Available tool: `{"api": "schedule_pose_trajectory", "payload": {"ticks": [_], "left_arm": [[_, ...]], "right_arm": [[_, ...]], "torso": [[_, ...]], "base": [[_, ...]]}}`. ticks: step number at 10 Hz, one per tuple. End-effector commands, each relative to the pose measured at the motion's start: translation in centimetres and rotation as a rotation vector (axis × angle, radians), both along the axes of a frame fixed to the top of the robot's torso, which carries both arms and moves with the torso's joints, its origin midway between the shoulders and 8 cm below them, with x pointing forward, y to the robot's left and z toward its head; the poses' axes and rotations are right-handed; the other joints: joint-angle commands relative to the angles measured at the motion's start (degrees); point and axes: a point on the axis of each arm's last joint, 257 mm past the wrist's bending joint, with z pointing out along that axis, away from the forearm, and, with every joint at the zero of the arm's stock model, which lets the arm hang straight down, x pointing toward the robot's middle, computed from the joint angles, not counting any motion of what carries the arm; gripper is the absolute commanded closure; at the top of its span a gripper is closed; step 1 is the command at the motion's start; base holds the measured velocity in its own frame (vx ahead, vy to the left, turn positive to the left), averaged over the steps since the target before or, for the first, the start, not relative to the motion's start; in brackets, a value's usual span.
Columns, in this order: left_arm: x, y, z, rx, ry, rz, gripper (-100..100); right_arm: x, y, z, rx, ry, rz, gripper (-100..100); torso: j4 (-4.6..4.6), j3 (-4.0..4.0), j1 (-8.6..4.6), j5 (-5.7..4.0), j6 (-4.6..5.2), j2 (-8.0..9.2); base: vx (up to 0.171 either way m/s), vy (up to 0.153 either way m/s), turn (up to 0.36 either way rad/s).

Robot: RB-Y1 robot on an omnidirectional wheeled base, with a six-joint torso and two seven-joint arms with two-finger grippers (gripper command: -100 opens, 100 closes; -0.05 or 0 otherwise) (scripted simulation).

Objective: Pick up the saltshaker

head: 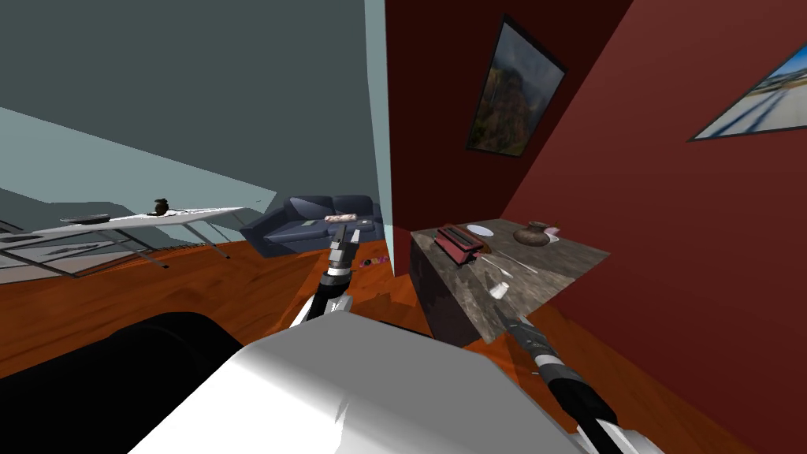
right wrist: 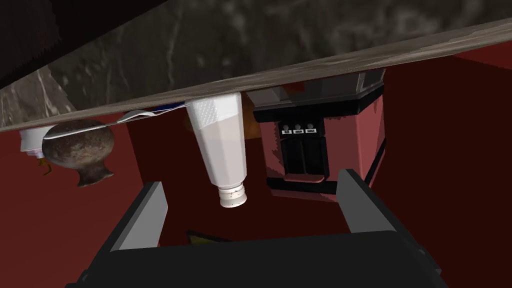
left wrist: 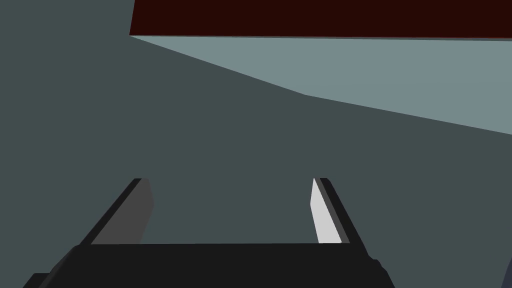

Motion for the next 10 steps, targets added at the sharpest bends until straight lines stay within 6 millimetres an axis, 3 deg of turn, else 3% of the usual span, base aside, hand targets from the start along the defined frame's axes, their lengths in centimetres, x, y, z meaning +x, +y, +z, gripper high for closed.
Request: {"api": "schedule_pose_trajectory", "payload": {"ticks": [1, 2, 4, 5, 6, 7, 10], "left_arm": [[0.0, 0.0, 0.0, 0.000, 0.000, 0.000, 0], [0.0, 0.0, 0.0, 0.000, 0.000, 0.000, 0], [0.0, 0.0, 0.0, 0.000, 0.000, 0.000, 0], [0.0, 0.0, 0.0, 0.000, 0.000, 0.000, 0], [0.0, 0.0, 0.0, 0.000, 0.000, 0.000, 0], [0.0, 0.0, 0.0, 0.000, 0.000, 0.000, 0], [0.0, 0.0, 0.0, 0.000, 0.000, 0.000, 0]], "right_arm": [[0.4, -2.2, 0.3, -0.068, 0.016, -0.005, -100], [0.6, -4.1, 0.7, -0.129, 0.029, -0.013, -100], [0.9, -5.9, 1.0, -0.181, 0.038, -0.024, -100], [0.7, -5.0, 1.0, -0.160, 0.034, -0.019, -100], [0.7, -5.1, 1.1, -0.165, 0.035, -0.020, 0], [1.9, -5.3, 0.5, -0.161, 0.036, -0.020, -100], [3.8, -6.5, -0.1, -0.159, 0.037, -0.037, -100]], "torso": [[0.00, 0.00, 0.00, 0.00, 0.00, 0.00], [0.01, 0.04, -0.02, 0.00, 0.00, 0.08], [-0.02, -0.05, -0.06, -0.02, 0.00, -0.07], [-0.01, -0.01, -0.01, -0.01, 0.00, -0.02], [0.04, 0.13, -0.09, -0.02, 0.01, 0.26], [0.10, 0.27, -0.17, -0.04, 0.02, 0.49], [0.22, 0.59, -0.21, -0.05, 0.01, 1.03]], "base": [[0.129, 0.055, -0.013], [0.186, 0.053, -0.012], [0.174, 0.047, 0.001], [0.071, 0.028, 0.001], [0.014, 0.005, 0.001], [-0.070, -0.002, 0.078], [-0.110, 0.002, 0.072]]}}
